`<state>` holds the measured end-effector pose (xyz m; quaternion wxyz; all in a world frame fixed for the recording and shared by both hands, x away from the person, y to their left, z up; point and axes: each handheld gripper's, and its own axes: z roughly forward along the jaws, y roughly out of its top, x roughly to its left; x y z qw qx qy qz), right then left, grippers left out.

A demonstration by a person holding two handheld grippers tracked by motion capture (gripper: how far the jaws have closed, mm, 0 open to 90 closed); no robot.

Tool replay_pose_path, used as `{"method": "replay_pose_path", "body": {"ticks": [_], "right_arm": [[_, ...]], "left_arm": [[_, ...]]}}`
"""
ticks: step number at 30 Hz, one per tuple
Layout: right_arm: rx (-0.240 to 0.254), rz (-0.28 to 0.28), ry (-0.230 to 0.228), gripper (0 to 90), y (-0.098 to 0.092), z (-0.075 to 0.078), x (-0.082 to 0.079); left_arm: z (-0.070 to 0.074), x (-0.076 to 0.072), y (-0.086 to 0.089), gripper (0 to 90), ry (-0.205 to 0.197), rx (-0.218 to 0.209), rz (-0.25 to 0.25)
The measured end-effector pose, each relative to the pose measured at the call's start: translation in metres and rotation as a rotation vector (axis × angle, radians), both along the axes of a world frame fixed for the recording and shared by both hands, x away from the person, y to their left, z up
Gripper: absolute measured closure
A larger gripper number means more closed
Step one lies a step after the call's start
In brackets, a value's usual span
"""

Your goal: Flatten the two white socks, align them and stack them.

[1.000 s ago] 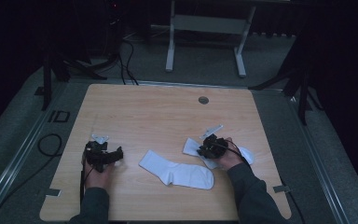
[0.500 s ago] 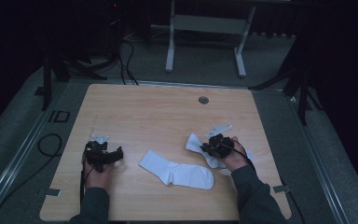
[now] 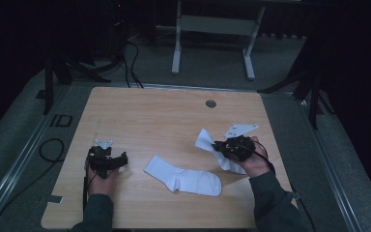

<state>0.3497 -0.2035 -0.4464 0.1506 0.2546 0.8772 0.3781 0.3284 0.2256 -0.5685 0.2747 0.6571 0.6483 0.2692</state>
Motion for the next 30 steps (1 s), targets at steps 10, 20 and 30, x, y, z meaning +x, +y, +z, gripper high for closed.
{"method": "replay_pose_path", "body": {"ticks": [10,20,30], "right_arm": [[0.098,0.047,-0.056,83.4,-0.004,0.038,-0.023],[0.124,0.111,-0.114,83.3,0.006,0.063,-0.046],[0.119,0.161,-0.058,82.9,0.023,0.044,-0.063]], "left_arm": [[0.000,0.000,0.000,14.1,0.001,0.001,-0.002],[0.000,0.000,0.000,14.1,0.002,0.001,-0.001],[0.000,0.000,0.000,14.1,0.001,0.000,-0.001]]}}
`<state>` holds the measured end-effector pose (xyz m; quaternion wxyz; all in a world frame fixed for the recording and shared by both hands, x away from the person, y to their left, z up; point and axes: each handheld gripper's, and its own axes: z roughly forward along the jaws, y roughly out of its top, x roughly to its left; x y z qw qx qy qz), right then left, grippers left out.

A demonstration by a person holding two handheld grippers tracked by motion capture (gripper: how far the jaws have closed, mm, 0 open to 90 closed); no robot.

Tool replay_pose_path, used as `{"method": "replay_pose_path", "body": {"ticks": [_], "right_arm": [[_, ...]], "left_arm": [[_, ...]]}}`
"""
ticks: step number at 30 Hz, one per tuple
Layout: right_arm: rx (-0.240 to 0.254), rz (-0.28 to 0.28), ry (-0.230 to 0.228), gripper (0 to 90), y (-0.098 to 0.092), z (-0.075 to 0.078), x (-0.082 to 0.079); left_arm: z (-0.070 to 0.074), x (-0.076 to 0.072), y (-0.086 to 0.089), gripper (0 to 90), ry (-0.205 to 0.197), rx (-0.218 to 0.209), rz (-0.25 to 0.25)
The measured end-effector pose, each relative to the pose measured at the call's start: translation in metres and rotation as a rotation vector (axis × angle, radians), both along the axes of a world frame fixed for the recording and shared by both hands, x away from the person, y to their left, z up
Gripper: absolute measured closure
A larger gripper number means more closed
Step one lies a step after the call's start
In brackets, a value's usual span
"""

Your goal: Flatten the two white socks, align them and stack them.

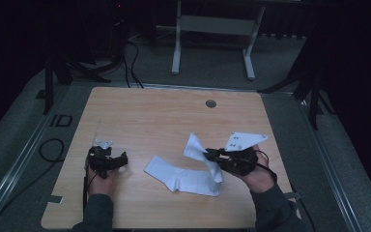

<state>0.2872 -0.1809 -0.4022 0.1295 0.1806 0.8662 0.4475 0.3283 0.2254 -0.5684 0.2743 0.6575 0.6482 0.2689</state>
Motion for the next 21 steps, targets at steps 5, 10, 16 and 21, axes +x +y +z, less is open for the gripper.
{"method": "replay_pose_path", "body": {"ticks": [5,10,16,21], "right_arm": [[0.002,0.021,0.048,82.9,0.015,-0.022,0.001],[0.016,0.007,0.081,82.8,0.029,-0.039,0.005],[-0.017,-0.019,0.100,82.8,0.049,-0.059,0.013],[-0.061,-0.049,0.097,82.8,0.067,-0.074,0.016]], "left_arm": [[0.000,0.000,0.000,14.1,0.000,0.000,0.000],[0.000,0.000,0.000,14.1,0.001,0.003,0.002],[0.000,0.000,-0.001,14.1,0.001,0.002,0.003],[0.000,0.000,-0.001,14.0,0.001,0.001,0.005]]}}
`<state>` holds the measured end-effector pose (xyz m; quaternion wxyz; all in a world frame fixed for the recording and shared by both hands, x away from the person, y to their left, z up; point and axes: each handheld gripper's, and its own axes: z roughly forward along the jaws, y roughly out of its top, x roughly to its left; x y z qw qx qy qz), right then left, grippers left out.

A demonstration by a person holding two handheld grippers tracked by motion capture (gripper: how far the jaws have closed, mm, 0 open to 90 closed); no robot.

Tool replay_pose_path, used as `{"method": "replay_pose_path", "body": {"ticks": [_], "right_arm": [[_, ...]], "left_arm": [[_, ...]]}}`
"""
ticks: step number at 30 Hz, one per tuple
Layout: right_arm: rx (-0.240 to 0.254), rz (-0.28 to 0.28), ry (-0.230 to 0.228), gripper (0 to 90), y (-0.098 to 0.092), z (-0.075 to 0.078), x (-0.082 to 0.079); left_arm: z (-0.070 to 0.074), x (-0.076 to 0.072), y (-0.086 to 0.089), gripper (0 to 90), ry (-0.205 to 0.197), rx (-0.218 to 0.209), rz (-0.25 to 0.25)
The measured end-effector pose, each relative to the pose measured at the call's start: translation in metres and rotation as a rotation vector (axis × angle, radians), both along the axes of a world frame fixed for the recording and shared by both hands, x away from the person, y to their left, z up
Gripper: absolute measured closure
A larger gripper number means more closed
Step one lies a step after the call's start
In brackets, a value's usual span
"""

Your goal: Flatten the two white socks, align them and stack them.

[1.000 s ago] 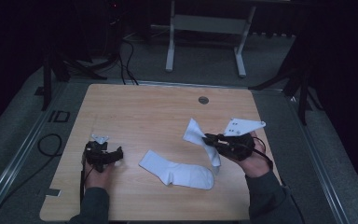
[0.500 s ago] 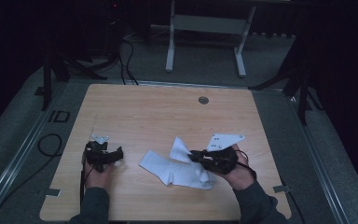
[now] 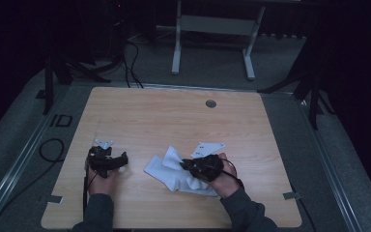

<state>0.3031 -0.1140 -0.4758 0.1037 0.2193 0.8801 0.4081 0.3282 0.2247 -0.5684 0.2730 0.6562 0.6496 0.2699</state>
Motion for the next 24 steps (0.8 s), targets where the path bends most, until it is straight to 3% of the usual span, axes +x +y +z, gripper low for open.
{"method": "replay_pose_path", "body": {"ticks": [12,17,24], "right_arm": [[-0.050,-0.052,0.058,82.5,0.036,-0.029,0.010],[-0.072,-0.074,0.077,82.4,0.047,-0.039,0.014],[-0.081,-0.082,0.106,82.3,0.057,-0.048,0.016]], "left_arm": [[0.000,-0.005,-0.003,16.0,-0.006,0.002,0.001],[0.000,-0.007,-0.005,21.7,-0.016,0.003,-0.007],[0.000,-0.007,-0.005,22.5,-0.016,0.002,-0.010]]}}
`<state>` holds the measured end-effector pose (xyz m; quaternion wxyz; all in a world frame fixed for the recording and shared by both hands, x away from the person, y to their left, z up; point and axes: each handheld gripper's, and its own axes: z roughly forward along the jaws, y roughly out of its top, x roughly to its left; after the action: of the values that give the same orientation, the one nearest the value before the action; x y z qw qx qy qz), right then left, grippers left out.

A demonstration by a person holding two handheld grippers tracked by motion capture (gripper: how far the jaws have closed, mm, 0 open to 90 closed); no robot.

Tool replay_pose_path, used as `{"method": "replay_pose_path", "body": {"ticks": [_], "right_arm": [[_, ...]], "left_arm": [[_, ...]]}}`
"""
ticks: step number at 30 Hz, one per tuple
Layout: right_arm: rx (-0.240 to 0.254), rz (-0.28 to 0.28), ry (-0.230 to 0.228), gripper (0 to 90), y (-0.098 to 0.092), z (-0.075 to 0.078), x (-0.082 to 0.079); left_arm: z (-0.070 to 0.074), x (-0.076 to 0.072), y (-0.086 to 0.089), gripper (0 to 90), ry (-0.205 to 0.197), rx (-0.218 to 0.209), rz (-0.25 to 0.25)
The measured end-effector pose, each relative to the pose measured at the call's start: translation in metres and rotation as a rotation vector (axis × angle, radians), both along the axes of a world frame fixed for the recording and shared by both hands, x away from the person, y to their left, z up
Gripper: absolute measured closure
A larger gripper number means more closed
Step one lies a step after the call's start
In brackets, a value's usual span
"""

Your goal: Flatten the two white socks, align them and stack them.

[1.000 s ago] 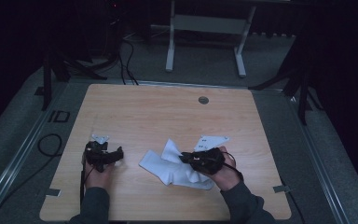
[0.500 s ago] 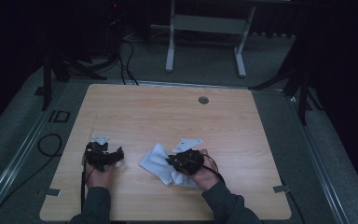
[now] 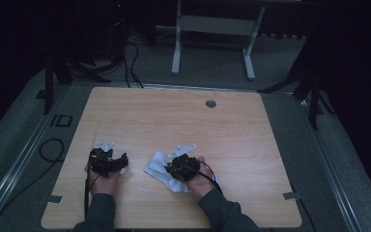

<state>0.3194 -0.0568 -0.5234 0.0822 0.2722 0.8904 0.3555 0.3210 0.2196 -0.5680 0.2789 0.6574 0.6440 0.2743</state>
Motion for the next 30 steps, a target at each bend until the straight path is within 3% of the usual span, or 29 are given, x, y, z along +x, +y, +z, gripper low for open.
{"method": "replay_pose_path", "body": {"ticks": [14,30], "right_arm": [[-0.003,-0.015,0.039,82.1,0.007,-0.013,0.005],[-0.011,-0.011,0.051,81.7,0.011,-0.018,0.007]], "left_arm": [[0.000,-0.002,-0.002,27.8,-0.010,-0.002,-0.011],[0.000,-0.002,-0.002,27.9,-0.010,-0.002,-0.009]]}}
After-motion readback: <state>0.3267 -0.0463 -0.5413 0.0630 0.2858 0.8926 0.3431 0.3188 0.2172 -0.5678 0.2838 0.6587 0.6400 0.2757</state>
